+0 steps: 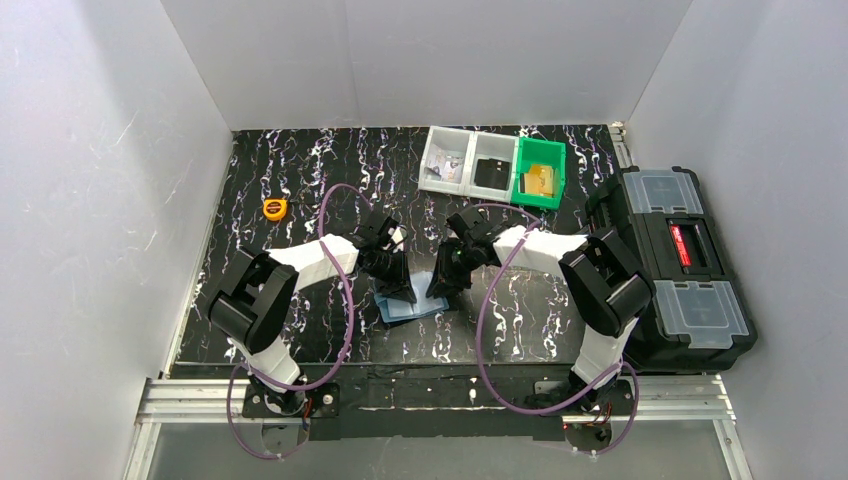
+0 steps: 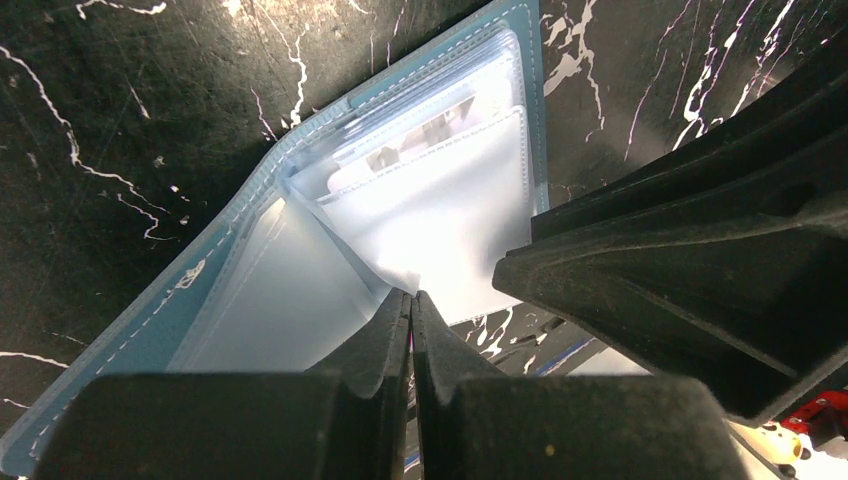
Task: Take the credit cards out of the card holder
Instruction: Remove the credit card from the card holder.
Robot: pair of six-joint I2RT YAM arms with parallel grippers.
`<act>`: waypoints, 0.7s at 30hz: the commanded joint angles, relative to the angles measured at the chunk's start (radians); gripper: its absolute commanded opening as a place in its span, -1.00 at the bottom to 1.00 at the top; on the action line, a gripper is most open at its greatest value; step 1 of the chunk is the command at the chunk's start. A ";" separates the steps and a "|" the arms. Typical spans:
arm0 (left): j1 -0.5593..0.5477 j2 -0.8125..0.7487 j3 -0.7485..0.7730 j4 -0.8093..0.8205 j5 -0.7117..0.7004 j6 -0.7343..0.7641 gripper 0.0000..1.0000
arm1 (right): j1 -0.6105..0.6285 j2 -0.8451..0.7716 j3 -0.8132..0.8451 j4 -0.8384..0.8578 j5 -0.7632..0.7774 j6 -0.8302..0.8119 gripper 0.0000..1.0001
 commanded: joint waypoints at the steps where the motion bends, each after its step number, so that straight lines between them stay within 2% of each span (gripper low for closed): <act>1: 0.006 -0.018 0.005 -0.030 0.029 0.019 -1.00 | 0.007 0.016 0.012 0.028 -0.006 0.011 -0.63; 4: 0.006 -0.034 0.021 -0.056 0.015 0.029 -1.00 | 0.007 -0.005 -0.002 0.021 0.029 0.017 -0.96; 7: 0.006 -0.070 0.053 -0.103 -0.006 0.041 -0.60 | 0.007 -0.043 -0.028 0.017 0.066 0.021 -0.97; 10: 0.006 -0.111 0.085 -0.157 -0.035 0.051 -0.36 | 0.007 -0.081 -0.049 0.006 0.092 0.022 -0.97; 14: 0.006 -0.143 0.118 -0.259 -0.117 0.072 -0.36 | 0.007 -0.134 -0.080 -0.010 0.122 0.024 -0.97; 16: 0.006 -0.140 0.125 -0.295 -0.170 0.085 -0.43 | 0.009 -0.165 -0.093 -0.017 0.135 0.028 -0.97; 21: 0.007 -0.099 0.123 -0.295 -0.187 0.095 -0.65 | 0.012 -0.213 -0.085 -0.054 0.162 0.020 -0.97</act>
